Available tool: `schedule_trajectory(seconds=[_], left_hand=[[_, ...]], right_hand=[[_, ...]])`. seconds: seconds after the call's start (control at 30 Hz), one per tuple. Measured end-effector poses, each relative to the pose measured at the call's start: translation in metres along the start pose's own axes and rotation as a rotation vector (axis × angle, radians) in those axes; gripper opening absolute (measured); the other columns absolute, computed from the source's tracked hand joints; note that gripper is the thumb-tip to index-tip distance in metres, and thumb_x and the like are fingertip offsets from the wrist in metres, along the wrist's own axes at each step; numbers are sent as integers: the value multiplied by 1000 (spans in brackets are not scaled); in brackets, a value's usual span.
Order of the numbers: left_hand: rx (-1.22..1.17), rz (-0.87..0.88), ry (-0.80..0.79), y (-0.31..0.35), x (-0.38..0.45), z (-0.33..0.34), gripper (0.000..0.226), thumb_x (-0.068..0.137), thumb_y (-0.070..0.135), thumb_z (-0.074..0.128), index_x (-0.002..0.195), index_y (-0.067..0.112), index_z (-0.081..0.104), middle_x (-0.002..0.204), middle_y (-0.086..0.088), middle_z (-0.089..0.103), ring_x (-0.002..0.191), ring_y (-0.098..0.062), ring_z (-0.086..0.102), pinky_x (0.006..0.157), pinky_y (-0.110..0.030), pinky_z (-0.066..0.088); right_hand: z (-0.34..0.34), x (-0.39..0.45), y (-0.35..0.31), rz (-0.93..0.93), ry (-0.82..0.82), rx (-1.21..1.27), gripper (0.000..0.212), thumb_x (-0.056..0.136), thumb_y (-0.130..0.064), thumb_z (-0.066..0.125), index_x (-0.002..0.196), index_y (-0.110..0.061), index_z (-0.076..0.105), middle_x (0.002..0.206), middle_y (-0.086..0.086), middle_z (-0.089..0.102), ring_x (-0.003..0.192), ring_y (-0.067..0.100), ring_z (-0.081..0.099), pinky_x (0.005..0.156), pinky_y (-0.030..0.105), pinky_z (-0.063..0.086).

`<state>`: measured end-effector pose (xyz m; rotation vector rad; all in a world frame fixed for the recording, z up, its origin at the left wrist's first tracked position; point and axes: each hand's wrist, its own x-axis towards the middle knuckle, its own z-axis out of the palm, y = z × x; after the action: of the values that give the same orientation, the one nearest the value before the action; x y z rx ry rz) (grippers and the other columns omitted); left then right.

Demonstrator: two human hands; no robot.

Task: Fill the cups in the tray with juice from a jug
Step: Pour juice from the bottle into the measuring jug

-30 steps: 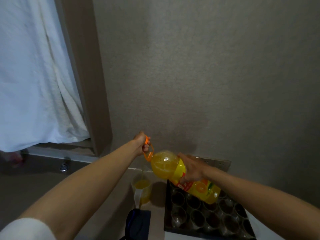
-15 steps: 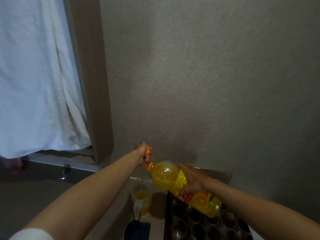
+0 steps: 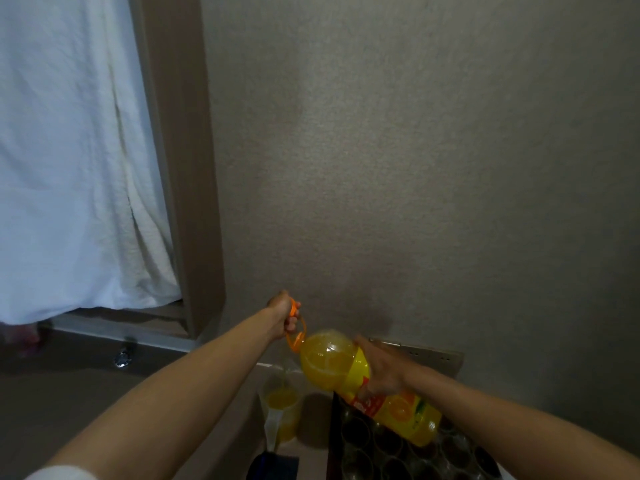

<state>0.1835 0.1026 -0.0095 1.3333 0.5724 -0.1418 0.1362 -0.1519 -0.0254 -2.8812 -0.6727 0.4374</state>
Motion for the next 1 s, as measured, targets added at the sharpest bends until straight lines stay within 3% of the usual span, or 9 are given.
schedule_trajectory(seconds=[0.27, 0.47, 1.0], left_hand=[[9, 10, -5, 3, -1, 1, 45, 109, 27, 20, 77, 10, 46, 59, -6, 37, 27, -8, 23, 34, -10, 16], [13, 22, 5, 2, -4, 4, 53, 111, 38, 18, 77, 9, 46, 60, -7, 37, 28, -8, 22, 34, -10, 16], [42, 25, -1, 5, -4, 6, 47, 110, 30, 20, 78, 9, 46, 61, -7, 38, 29, -8, 21, 33, -12, 16]], right_hand=[[0, 2, 1, 5, -3, 10, 108, 61, -56, 89, 147, -41, 25, 142, 4, 51, 124, 30, 56, 100, 42, 50], [-1, 1, 2, -4, -4, 6, 109, 61, -56, 88, 148, -42, 24, 143, 4, 51, 124, 30, 56, 100, 43, 51], [-2, 2, 4, -1, 0, 26, 110, 60, -55, 88, 148, -41, 25, 141, 5, 51, 127, 31, 54, 101, 40, 49]])
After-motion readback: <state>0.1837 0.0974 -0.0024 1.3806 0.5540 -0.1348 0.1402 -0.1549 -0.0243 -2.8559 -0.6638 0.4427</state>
